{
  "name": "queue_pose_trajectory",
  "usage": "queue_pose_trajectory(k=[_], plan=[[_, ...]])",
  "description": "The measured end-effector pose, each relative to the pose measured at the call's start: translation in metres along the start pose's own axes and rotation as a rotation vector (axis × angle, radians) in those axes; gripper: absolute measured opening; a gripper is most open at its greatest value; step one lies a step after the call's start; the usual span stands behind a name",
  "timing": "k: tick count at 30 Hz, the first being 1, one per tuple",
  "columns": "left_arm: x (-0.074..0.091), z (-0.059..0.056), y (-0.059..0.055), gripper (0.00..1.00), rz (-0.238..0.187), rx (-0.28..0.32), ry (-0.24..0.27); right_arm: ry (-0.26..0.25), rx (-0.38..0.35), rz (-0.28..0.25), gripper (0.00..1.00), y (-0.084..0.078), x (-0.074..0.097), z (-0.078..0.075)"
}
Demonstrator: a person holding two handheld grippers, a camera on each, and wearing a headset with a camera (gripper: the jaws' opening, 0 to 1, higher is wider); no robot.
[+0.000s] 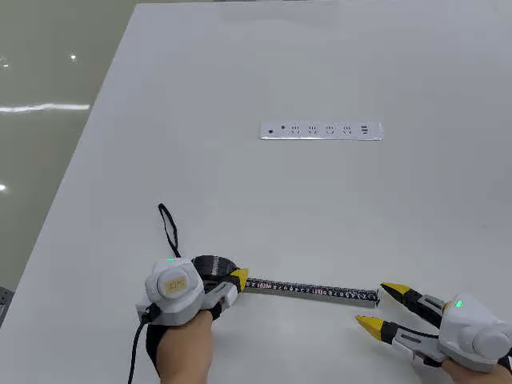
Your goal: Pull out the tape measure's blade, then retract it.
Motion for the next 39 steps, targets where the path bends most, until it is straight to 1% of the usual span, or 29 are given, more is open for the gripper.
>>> queue_pose_trajectory(k=[7, 11, 15, 19, 25, 39], plan=[[-0.0016, 0.0003, -0.0014, 0.66, 0.009, -0.001, 0.009, 0.008, -0.003, 0.009, 0.48, -0.0021, -0.001, -0.0044], [-0.0017, 0.0005, -0.0018, 0.66, 0.011, -0.001, 0.016, 0.018, -0.003, 0.011, 0.48, -0.0025, -0.0023, -0.0049], [-0.002, 0.0016, -0.0018, 0.64, 0.013, 0.0, 0.024, 0.022, -0.003, 0.014, 0.47, -0.0032, -0.0041, -0.0062], [-0.0028, 0.0017, -0.0019, 0.64, 0.014, 0.004, 0.026, 0.022, -0.003, 0.018, 0.46, -0.0032, -0.0049, -0.0072], [-0.0034, 0.0017, -0.0024, 0.63, 0.02, -0.009, 0.039, 0.027, 0.001, 0.022, 0.45, -0.0042, -0.0053, -0.007], [-0.005, 0.0013, -0.0029, 0.64, 0.024, -0.016, 0.047, 0.033, 0.0, 0.03, 0.44, -0.0054, -0.0043, -0.0067]])
Point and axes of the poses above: the centre of the closed fingertips' face, and the gripper's own axes: x roughly backward along the fingers, z roughly to its left, y roughly out of its top, the point moved 4 cm from there along x, roughly backward along the fingers, and after that the axes turned 13 degrees about -x, right-handed, at the moved point
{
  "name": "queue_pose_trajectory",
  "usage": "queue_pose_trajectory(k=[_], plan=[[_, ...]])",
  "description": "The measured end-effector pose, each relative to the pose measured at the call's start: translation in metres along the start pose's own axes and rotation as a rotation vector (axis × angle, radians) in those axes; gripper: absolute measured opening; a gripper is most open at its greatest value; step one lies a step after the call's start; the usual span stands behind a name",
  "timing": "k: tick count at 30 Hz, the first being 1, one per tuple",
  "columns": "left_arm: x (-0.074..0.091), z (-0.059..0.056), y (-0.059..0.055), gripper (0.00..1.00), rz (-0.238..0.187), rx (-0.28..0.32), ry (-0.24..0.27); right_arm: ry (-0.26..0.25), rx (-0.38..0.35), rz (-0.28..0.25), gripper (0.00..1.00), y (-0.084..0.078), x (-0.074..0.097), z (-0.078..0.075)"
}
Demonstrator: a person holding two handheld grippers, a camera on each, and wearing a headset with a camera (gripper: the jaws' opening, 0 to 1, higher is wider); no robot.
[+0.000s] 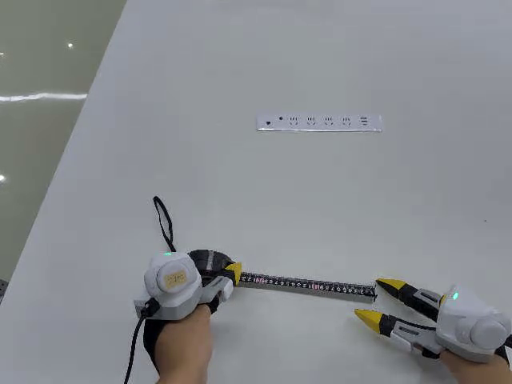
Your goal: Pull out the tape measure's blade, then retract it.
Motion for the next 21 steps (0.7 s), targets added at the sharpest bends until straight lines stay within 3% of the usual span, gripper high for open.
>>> queue_pose_trajectory(k=[9, 14, 21], plan=[[-0.0004, 0.0001, -0.0003, 0.64, 0.007, 0.001, 0.002, 0.029, 0.016, 0.016, 0.41, 0.0019, -0.0031, -0.003], [-0.0007, 0.0002, -0.0006, 0.64, 0.009, 0.004, 0.004, 0.072, 0.008, 0.04, 0.3, 0.0014, -0.0042, -0.0034], [-0.0009, 0.0007, -0.0012, 0.64, 0.008, 0.003, 0.006, 0.102, -0.003, 0.053, 0.24, 0.0016, -0.0051, -0.009]])
Point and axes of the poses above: the centre of the closed fingertips' face, and the gripper's own axes: x roughly backward along the fingers, z roughly to its left, y roughly out of its top, the point moved 4 cm from there along x, roughly backward along the fingers, and after that the axes turned 13 degrees about -x, right-handed, at the moved point
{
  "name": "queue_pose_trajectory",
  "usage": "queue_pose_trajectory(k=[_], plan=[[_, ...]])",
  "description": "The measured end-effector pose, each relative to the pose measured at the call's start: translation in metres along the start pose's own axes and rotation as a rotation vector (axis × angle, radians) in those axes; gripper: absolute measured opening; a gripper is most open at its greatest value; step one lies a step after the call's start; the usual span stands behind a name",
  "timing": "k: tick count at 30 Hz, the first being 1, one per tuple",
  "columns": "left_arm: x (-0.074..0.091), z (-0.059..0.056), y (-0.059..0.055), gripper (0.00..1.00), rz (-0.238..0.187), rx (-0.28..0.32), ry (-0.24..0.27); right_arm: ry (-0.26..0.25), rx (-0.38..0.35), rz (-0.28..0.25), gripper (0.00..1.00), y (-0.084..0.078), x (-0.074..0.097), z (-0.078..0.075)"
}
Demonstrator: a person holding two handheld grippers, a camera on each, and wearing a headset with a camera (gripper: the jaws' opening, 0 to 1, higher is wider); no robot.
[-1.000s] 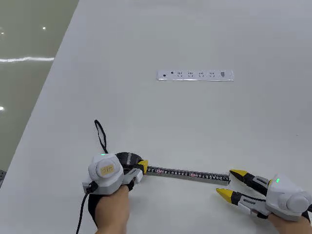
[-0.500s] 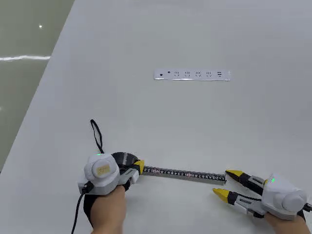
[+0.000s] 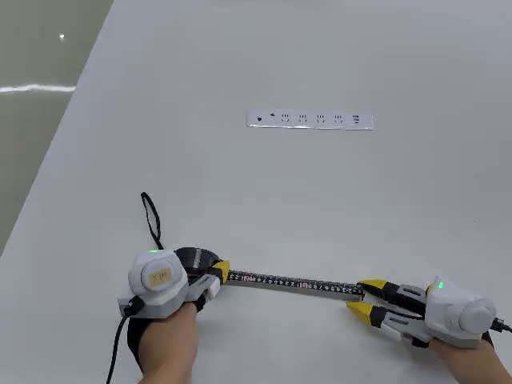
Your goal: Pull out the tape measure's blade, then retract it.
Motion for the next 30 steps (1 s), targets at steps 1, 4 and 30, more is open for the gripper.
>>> queue_pose_trajectory(k=[1, 4, 30], plan=[[0.0, 0.0, 0.0, 0.64, -0.001, 0.0, 0.001, 0.004, 0.0, 0.001, 0.23, 0.0001, -0.0002, -0.0003], [0.0001, 0.0003, 0.0001, 0.64, -0.001, 0.001, 0.001, 0.014, 0.002, 0.004, 0.21, 0.0009, -0.0004, -0.0014], [-0.0015, 0.0002, -0.0005, 0.64, -0.003, 0.006, 0.003, 0.117, -0.016, 0.006, 0.14, 0.0035, -0.003, -0.0089]])
Point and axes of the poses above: the centre of the closed fingertips' face, and the gripper's own axes: x roughly backward along the fingers, z roughly to its left, y roughly out of its top, the point moved 4 cm from there along x, roughly backward along the fingers, and after that the axes turned 13 degrees about -x, right-handed, at the moved point
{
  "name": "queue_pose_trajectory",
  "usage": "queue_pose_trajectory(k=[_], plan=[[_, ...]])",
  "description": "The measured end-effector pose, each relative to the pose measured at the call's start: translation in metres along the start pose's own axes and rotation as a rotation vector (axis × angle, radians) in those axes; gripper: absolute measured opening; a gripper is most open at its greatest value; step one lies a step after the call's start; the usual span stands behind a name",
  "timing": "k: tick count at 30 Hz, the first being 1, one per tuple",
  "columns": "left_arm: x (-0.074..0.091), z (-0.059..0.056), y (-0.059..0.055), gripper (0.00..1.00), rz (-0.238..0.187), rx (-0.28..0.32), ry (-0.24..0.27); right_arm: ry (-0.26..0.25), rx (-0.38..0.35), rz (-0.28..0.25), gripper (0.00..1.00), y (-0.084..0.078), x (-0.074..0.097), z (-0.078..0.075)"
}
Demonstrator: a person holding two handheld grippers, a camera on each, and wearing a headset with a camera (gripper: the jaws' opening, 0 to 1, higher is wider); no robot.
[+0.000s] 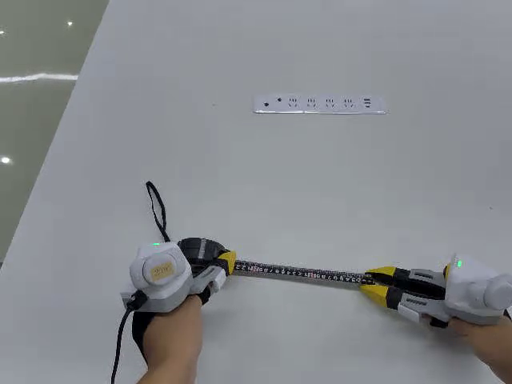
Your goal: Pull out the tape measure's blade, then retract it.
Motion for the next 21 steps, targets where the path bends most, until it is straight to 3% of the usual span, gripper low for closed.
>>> queue_pose_trajectory(k=[7, 21], plan=[[-0.0003, -0.0007, 0.0, 0.64, 0.005, 0.002, 0.003, 0.001, 0.041, 0.003, 0.14, -0.0013, 0.0006, -0.0005], [0.0, -0.0011, -0.0011, 0.63, 0.022, -0.004, 0.006, -0.004, 0.05, -0.004, 0.13, -0.0003, 0.0014, -0.0006]])
Point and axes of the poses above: the centre of the closed fingertips' face, and the gripper's own axes: x roughly backward along the fingers, z roughly to its left, y roughly out of its top, the point moved 4 cm from there along x, roughly backward along the fingers, and after that the axes turned 13 degrees about -x, right-handed, at the moved point
